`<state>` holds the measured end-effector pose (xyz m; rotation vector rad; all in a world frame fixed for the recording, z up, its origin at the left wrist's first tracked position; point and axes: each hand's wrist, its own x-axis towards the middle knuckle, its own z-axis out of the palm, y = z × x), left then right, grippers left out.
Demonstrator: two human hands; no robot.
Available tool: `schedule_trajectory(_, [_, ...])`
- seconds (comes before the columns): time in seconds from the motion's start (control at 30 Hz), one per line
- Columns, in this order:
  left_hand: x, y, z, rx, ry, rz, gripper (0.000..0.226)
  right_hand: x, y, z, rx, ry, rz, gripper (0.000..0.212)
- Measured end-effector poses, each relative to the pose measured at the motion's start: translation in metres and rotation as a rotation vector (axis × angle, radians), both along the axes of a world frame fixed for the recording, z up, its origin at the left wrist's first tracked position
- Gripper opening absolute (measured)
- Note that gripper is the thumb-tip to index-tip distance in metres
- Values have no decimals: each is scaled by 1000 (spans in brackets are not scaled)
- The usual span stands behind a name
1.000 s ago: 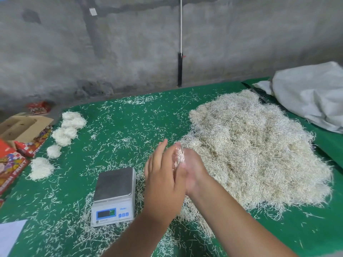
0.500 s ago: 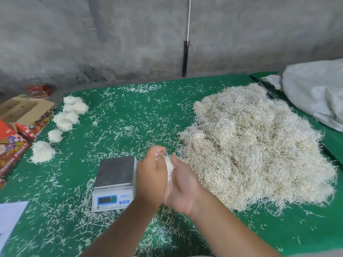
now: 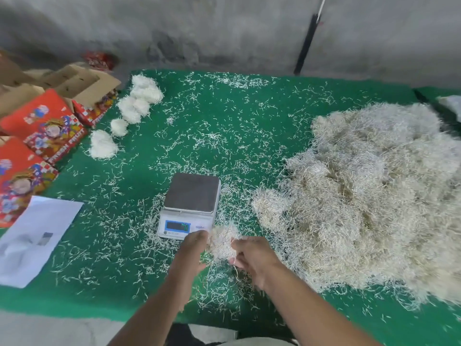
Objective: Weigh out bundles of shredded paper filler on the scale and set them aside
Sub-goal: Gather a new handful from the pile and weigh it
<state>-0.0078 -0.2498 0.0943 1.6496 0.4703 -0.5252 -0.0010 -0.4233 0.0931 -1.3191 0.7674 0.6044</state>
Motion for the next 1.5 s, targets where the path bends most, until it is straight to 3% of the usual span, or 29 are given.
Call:
schedule_trajectory(0.1, [-7,52,-17,80,84,90,11,33,5,-15,-85,-32,-57,61])
schedule_trajectory(0.23, [-28,121,-41,138,254,195,13,90,30,-31,-90,-98,-112,65])
schedule_trajectory(0.4, [-58,178,-47,111,346,309,23,163,84,-51,-36,-62,-126,53])
schedule_trajectory(0.53, [-55,210,-37,35,374,234,18,201,115,-70,-98,-9,-126,28])
schedule_trajectory(0.63, [-38,225,-37,240,370,96,21,216,122,-79,-250,-10,-75,27])
schedule_trajectory(0.87, [9,232,-51,200,474,210,19,191,74,-79,-407,-98,-116,22])
schedule_trajectory(1.03, [25,215,-59,239,380,29,18,154,17,-73,-416,-100,-183,28])
schedule_trajectory(1.17, [38,196,-64,246,356,-57,17,124,-16,-75,-432,-67,-238,11])
schedule_trajectory(1.5, [32,194,-75,287,370,-32,17,127,-13,-76,-375,-108,-215,11])
